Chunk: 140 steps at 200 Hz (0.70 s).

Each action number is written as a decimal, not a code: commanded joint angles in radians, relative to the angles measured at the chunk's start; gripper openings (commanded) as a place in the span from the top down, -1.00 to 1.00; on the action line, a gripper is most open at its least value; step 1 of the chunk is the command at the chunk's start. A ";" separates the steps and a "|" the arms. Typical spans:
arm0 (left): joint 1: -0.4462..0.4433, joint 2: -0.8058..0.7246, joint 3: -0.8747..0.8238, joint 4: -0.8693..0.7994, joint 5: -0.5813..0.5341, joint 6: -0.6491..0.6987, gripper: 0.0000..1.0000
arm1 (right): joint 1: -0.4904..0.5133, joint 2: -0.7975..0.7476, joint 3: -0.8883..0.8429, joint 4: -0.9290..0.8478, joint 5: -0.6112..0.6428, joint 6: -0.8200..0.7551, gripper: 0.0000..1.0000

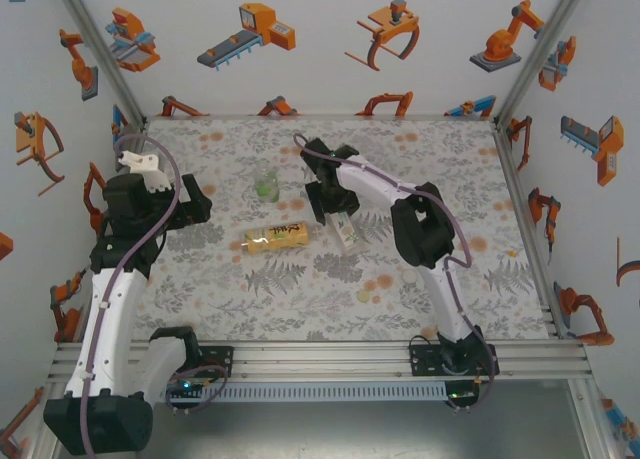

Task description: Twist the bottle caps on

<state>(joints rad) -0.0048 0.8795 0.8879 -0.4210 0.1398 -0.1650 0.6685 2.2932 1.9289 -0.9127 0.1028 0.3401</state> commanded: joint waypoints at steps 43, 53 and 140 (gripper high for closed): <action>0.008 -0.028 -0.007 -0.013 0.007 0.029 -0.94 | 0.006 0.016 0.010 -0.020 0.043 -0.010 -0.08; 0.008 -0.027 -0.006 -0.013 0.009 0.029 -0.95 | 0.004 0.006 0.001 -0.011 0.045 -0.010 -0.05; -0.008 0.009 -0.030 0.176 0.192 -0.104 -0.99 | -0.009 -0.218 -0.147 0.078 0.052 -0.033 0.05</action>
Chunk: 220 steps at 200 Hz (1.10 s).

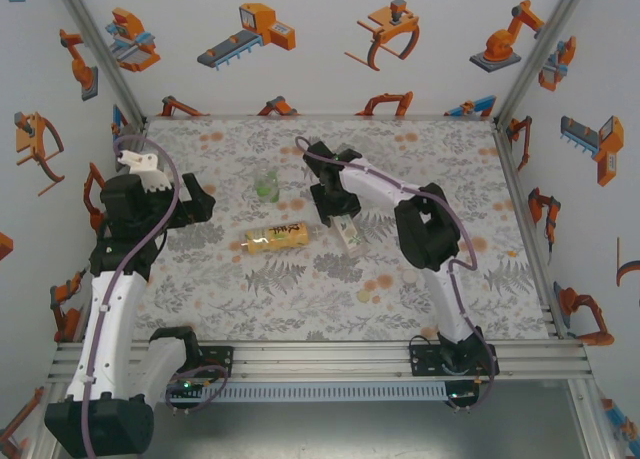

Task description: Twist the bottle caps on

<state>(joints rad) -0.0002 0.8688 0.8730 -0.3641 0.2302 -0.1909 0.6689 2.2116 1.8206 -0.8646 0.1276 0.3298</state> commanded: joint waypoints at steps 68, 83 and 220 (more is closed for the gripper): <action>-0.261 0.131 0.020 0.349 0.099 -0.105 -1.00 | -0.090 -0.495 -0.284 0.223 -0.102 -0.021 0.09; -0.311 0.175 0.037 0.394 0.141 -0.102 -0.97 | -0.109 -0.580 -0.348 0.300 -0.157 -0.022 0.10; -0.711 0.449 0.087 0.948 0.339 -0.038 -0.95 | -0.163 -1.107 -0.803 1.060 -0.517 0.024 0.27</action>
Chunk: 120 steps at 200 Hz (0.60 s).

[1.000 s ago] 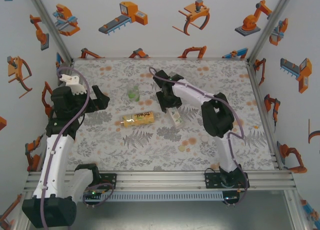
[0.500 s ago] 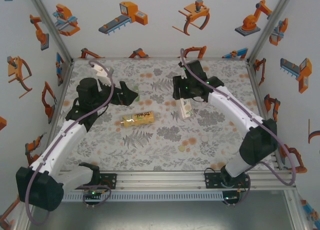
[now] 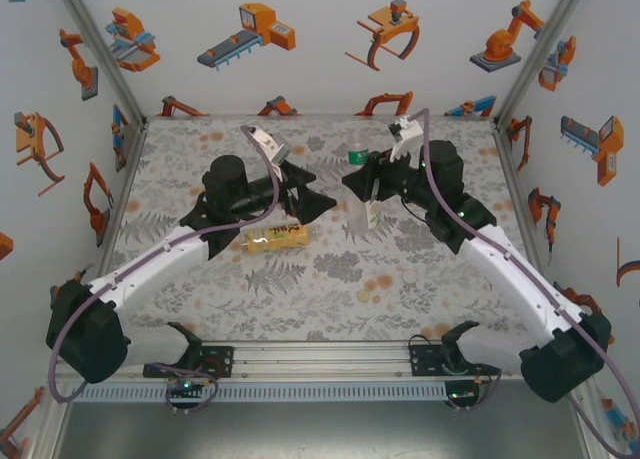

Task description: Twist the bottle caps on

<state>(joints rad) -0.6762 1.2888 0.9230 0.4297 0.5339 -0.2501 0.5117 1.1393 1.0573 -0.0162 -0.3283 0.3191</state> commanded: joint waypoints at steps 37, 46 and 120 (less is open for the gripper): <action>-0.062 0.090 0.034 0.315 0.084 -0.032 -0.97 | -0.006 -0.048 -0.140 0.495 -0.168 0.146 0.31; -0.062 0.100 0.031 0.354 0.104 -0.046 -0.97 | -0.006 -0.048 -0.159 0.575 -0.203 0.179 0.32; -0.074 0.111 0.056 0.591 0.354 -0.183 -0.80 | -0.002 -0.040 -0.174 0.899 -0.399 0.335 0.36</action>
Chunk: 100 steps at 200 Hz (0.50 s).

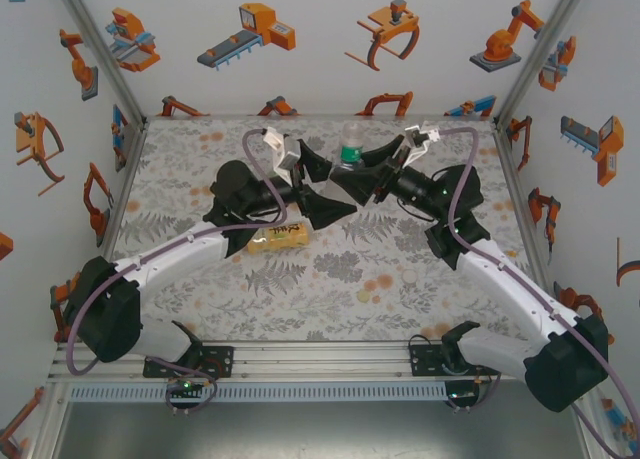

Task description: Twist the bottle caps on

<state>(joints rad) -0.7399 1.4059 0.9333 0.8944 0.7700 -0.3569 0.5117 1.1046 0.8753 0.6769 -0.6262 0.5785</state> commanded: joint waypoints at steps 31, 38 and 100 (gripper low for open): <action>-0.026 -0.008 0.088 0.097 0.141 -0.086 -0.68 | 0.002 0.026 0.005 0.351 -0.138 0.144 0.37; -0.030 -0.011 0.101 0.074 0.144 -0.084 -0.67 | 0.003 0.030 0.008 0.361 -0.141 0.148 0.38; -0.068 -0.042 0.157 -0.155 0.147 0.036 -0.45 | 0.011 0.025 0.005 0.371 -0.133 0.136 0.41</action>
<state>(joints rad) -0.7849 1.3941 1.0542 0.8337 0.8795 -0.3843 0.5148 1.1404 0.8749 0.9756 -0.7567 0.7078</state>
